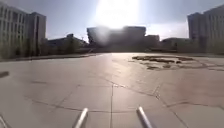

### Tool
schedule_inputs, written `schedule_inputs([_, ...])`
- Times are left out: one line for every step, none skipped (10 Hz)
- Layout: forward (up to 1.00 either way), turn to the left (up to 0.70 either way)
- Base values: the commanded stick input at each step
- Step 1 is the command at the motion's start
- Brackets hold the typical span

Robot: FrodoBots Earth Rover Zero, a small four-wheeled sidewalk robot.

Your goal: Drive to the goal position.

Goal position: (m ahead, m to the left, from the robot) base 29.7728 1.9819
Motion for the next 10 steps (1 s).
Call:
schedule_inputs([1.00,-0.02])
schedule_inputs([1.00,-0.02])
schedule_inputs([1.00,-0.02])
schedule_inputs([1.00,-0.02])
schedule_inputs([1.00,-0.02])
schedule_inputs([1.00,-0.02])
schedule_inputs([1.00,-0.02])
schedule_inputs([1.00,-0.02])
schedule_inputs([1.00,-0.03])
schedule_inputs([1.00,-0.05])
